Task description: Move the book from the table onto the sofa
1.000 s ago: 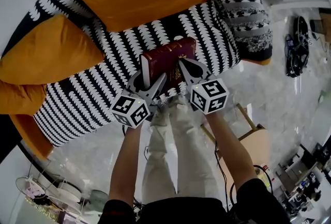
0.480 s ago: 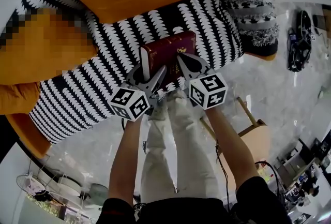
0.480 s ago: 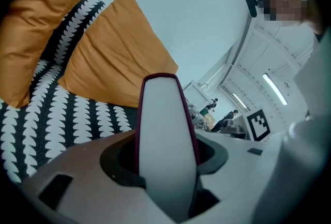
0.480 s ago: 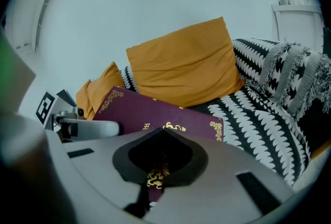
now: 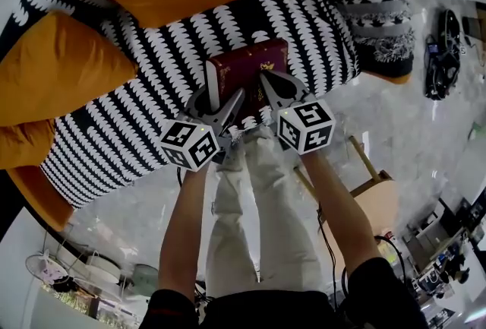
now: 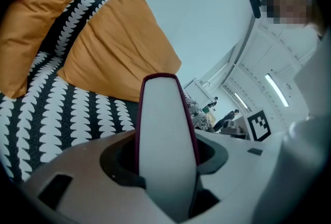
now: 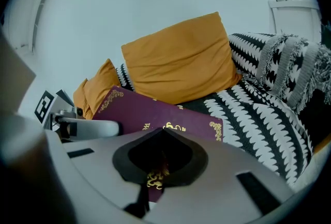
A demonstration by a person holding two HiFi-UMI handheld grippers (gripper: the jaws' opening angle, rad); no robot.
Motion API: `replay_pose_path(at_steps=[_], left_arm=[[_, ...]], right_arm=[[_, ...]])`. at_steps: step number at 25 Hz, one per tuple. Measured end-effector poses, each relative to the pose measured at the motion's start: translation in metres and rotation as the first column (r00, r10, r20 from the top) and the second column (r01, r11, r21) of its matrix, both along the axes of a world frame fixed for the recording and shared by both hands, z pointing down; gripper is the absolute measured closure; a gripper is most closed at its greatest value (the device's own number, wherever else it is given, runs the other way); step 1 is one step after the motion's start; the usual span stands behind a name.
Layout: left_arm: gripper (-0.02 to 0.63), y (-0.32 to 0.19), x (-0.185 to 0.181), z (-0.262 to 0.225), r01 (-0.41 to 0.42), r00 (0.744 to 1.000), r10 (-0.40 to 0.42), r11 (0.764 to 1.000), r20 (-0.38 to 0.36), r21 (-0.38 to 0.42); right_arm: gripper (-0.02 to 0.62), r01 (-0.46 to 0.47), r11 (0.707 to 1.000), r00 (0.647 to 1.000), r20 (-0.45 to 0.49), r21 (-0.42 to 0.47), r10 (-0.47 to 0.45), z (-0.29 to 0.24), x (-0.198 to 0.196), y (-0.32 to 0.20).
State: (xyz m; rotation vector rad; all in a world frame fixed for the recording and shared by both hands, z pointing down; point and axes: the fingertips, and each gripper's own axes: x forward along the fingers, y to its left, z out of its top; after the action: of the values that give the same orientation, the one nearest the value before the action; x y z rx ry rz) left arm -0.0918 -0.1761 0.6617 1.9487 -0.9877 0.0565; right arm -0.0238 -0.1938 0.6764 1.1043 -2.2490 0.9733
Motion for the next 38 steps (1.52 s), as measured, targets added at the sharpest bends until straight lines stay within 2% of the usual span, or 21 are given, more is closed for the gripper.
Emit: replay_pose_path(at_steps=[4, 15, 21, 25, 28, 30, 32, 38], left_arm=[[0.367, -0.004, 0.013, 0.014, -0.011, 1.0, 0.011, 1.0, 0.003, -0.024], [0.362, -0.011, -0.005, 0.029, 0.014, 1.0, -0.015, 0.997, -0.012, -0.073], [0.362, -0.012, -0.008, 0.033, 0.04, 0.999, -0.043, 0.992, -0.028, -0.12], [0.362, -0.009, -0.011, 0.037, 0.04, 0.999, -0.041, 0.993, -0.012, -0.11], [0.35, -0.007, -0.011, 0.041, 0.026, 0.999, -0.024, 0.994, 0.026, -0.107], [0.332, -0.004, -0.01, 0.044, 0.015, 0.999, -0.009, 0.993, 0.053, -0.114], [0.267, -0.001, -0.011, 0.049, 0.016, 0.997, -0.006, 0.992, 0.083, -0.123], [0.135, 0.0, -0.023, 0.062, 0.076, 0.974, -0.052, 0.992, 0.222, -0.1]], right_arm=[[0.578, -0.004, 1.0, 1.0, -0.005, -0.02, 0.004, 0.014, 0.012, -0.003], [0.578, 0.006, 0.999, 1.0, -0.007, -0.038, -0.006, 0.028, -0.007, -0.01], [0.578, -0.026, 0.996, 0.999, 0.037, -0.082, 0.029, 0.03, -0.01, -0.012], [0.578, -0.016, 0.997, 0.999, 0.033, -0.078, 0.019, 0.032, -0.013, -0.01], [0.578, -0.004, 0.997, 1.0, 0.028, -0.077, 0.006, 0.033, -0.014, -0.007], [0.578, 0.0, 0.997, 1.0, 0.029, -0.08, 0.002, 0.034, -0.014, -0.004], [0.578, 0.002, 0.996, 0.999, 0.032, -0.084, 0.001, 0.035, -0.015, -0.002], [0.578, 0.005, 0.996, 0.999, 0.045, -0.087, -0.001, 0.034, -0.017, 0.0]])
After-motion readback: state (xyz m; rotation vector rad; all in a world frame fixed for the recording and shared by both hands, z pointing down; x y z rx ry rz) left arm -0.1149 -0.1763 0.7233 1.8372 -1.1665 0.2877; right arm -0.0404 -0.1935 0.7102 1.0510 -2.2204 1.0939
